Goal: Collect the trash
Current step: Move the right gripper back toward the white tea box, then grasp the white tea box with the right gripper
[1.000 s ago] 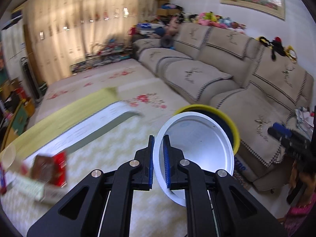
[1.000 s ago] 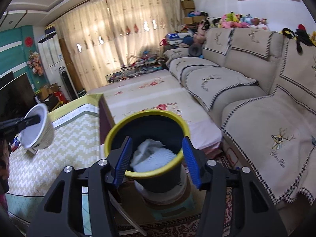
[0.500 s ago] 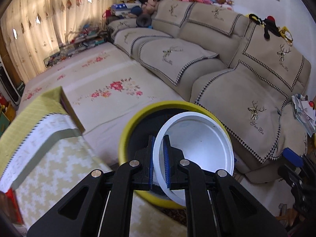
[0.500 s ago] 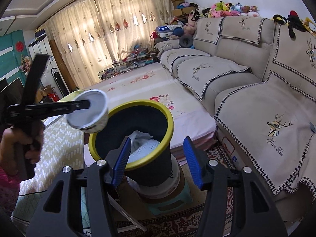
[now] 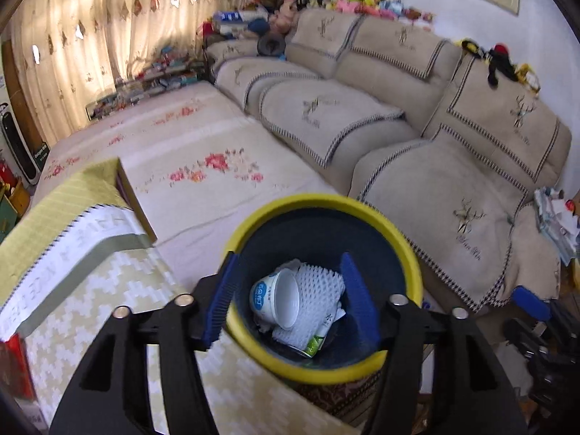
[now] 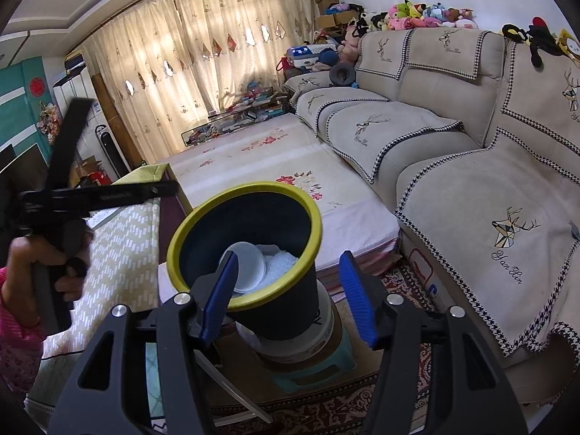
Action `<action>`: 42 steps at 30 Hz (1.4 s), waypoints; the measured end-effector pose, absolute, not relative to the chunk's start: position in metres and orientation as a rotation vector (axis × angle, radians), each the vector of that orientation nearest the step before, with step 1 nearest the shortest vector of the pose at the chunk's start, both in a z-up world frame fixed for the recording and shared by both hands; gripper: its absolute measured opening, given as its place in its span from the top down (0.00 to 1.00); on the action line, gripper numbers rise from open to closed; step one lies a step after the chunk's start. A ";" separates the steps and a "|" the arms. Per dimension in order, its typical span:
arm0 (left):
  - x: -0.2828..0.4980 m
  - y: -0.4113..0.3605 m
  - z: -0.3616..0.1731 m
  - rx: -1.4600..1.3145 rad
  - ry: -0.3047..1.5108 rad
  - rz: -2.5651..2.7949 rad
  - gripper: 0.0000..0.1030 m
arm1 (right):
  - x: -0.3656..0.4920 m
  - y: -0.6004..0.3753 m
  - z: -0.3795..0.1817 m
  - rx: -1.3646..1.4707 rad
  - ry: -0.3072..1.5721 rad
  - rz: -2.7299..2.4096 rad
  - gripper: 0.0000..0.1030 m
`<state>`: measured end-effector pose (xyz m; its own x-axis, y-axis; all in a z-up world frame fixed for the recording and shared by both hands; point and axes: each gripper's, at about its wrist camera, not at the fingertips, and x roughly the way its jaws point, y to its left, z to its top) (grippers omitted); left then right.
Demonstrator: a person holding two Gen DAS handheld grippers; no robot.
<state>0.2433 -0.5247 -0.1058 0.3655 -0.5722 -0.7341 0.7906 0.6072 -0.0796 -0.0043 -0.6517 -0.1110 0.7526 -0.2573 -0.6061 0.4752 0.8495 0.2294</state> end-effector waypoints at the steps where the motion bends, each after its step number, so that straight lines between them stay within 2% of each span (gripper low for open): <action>1: 0.237 -0.509 -0.095 0.293 0.777 -0.894 0.34 | -0.004 -0.649 -0.110 0.384 0.594 -0.406 0.45; 6: 0.207 -0.440 -0.057 0.239 0.666 -0.870 0.12 | 0.000 -0.635 -0.103 0.366 0.587 -0.375 0.44; 10: 0.182 -0.372 -0.033 0.210 0.585 -0.799 0.05 | 0.006 -0.617 -0.096 0.337 0.585 -0.340 0.42; 26: 0.129 -0.110 -0.019 0.053 0.528 -0.371 0.05 | 0.081 -0.486 -0.071 0.191 0.623 0.001 0.39; 34: 0.120 -0.036 -0.024 -0.017 0.525 -0.236 0.05 | 0.140 -0.403 -0.064 0.078 0.659 0.239 0.39; 42: 0.124 -0.012 -0.038 -0.062 0.547 -0.207 0.05 | 0.203 -0.334 -0.076 -0.041 0.701 0.423 0.38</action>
<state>0.1235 -0.0115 -0.0378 0.8337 -0.2116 -0.5101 0.1786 0.9774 -0.1134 0.2028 -0.3345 -0.0758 0.6834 0.3639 -0.6328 -0.3909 0.9146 0.1039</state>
